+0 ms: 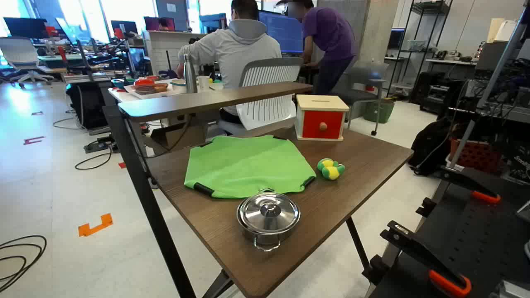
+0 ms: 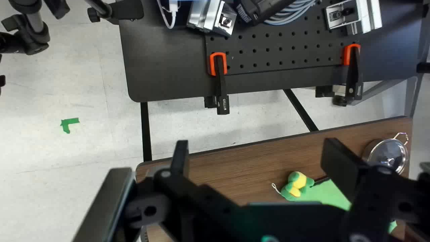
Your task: Move the green toy to the right
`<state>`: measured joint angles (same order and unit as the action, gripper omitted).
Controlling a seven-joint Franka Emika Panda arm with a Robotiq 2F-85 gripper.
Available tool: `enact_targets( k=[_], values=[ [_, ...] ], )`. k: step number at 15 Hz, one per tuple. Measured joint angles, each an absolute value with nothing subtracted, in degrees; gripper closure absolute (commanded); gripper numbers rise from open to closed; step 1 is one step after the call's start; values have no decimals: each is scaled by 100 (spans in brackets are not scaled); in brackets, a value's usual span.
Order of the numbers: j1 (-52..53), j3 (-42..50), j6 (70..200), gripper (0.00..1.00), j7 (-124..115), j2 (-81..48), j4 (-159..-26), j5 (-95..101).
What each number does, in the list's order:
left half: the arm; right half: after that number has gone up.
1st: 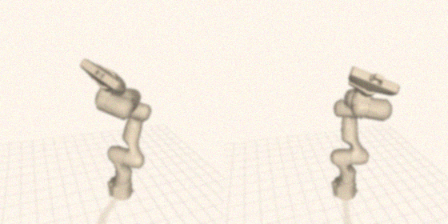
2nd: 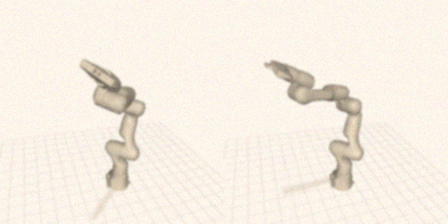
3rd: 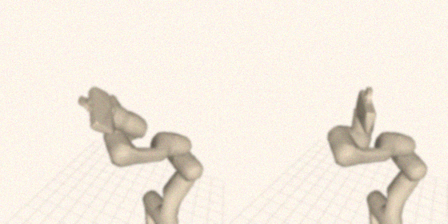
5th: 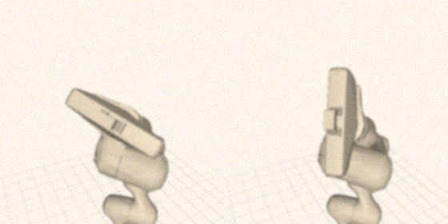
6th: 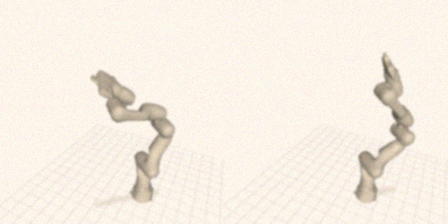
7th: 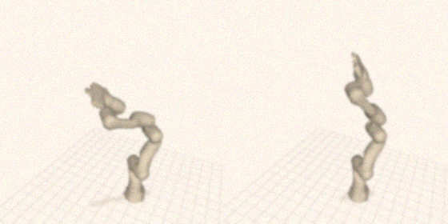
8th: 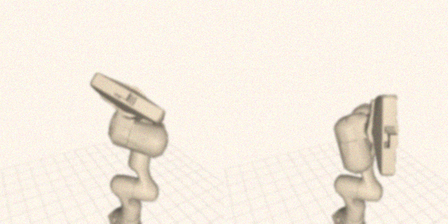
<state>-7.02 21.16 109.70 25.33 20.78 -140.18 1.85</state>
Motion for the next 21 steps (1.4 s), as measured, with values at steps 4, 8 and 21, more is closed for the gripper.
enact_targets(
  k=[4,8,21],
  values=[
    [-702,2116,10970,0,2533,2078,-14018,185],
    [-716,1962,11104,0,2295,2079,-14121,132],
    [205,93,13890,0,-68,1233,-15025,-543]
  ],
)
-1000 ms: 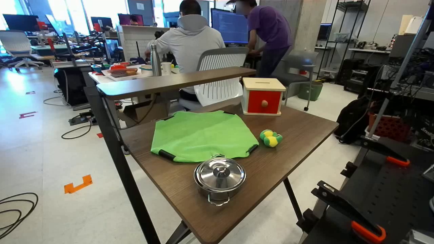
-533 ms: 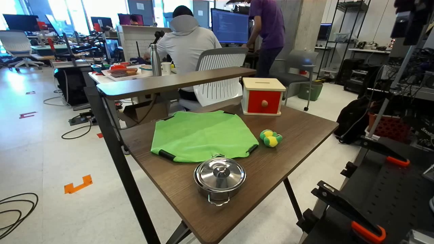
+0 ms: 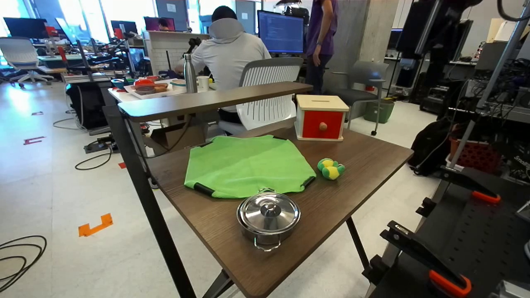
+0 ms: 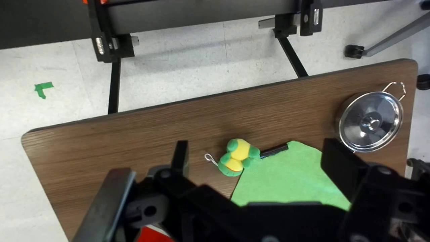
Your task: Move the green toy to the right
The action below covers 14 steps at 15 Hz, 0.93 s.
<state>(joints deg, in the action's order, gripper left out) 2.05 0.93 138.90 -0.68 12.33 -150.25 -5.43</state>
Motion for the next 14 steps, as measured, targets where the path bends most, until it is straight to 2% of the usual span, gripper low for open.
enact_targets(
  k=[7,14],
  values=[
    [255,-58,14897,0,-254,-359,-14406,-587],
    [255,-148,15176,0,-256,-1322,-13907,-594]
  ],
)
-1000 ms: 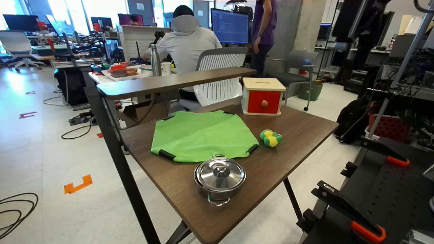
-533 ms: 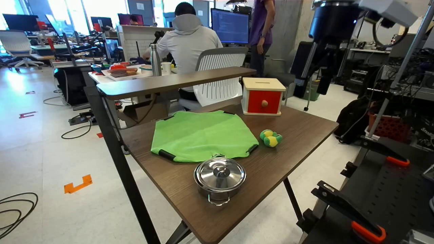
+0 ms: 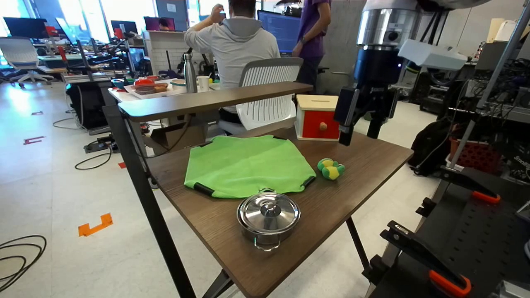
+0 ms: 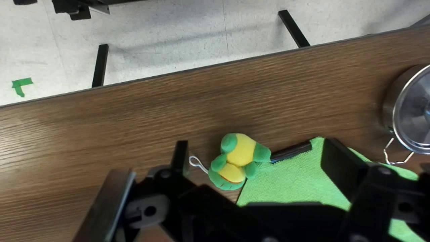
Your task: Move the green toy to the right
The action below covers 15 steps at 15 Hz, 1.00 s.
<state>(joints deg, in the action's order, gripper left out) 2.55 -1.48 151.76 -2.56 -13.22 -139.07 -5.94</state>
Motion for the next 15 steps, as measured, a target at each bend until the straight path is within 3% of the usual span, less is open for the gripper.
enact_targets(
  k=[13,14,15],
  values=[
    [329,-175,15173,0,-615,-2723,-12791,-580],
    [346,-172,15171,3,-650,-2801,-12728,-578],
    [359,-172,15168,26,-684,-2872,-12666,-576]
  ],
)
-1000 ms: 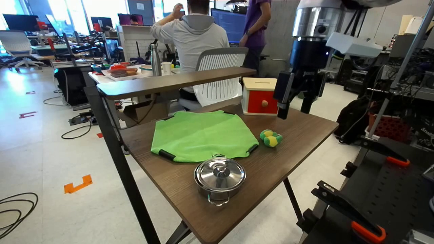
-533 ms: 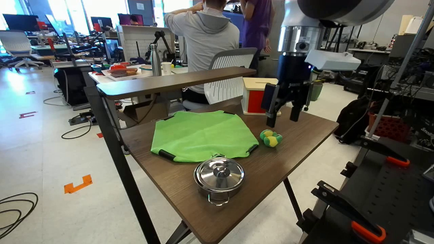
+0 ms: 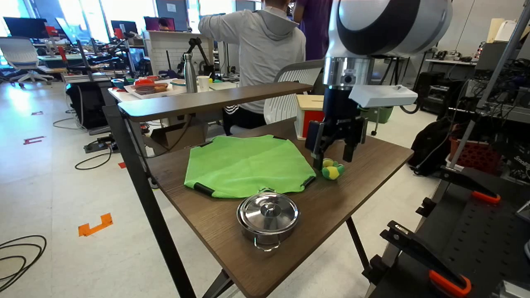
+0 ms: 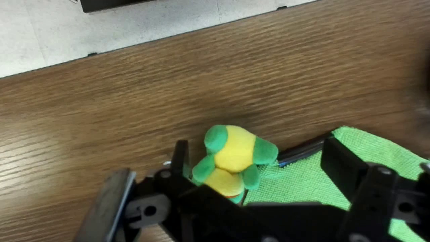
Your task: Move the green toy to the right
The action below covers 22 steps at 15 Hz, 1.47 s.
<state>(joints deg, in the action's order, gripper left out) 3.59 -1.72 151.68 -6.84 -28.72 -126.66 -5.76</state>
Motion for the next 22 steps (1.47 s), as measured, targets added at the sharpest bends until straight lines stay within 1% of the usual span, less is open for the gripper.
enact_targets(
  k=[2,4,5,7,10,11,12,13,22],
  values=[
    [375,-170,15143,29,-713,-2983,-12563,-574],
    [376,-169,15095,44,-713,-3055,-12479,-574],
    [376,-168,15061,53,-713,-3076,-12445,-574],
    [376,-161,15000,67,-714,-3099,-12385,-574],
    [376,-144,14955,90,-722,-3135,-12303,-574],
    [375,-141,14951,96,-723,-3135,-12287,-574],
    [372,-139,14944,99,-723,-3135,-12270,-574],
    [371,-136,14942,100,-723,-3135,-12255,-574],
    [300,-115,14676,100,-720,-3126,-12116,-585]
  ],
)
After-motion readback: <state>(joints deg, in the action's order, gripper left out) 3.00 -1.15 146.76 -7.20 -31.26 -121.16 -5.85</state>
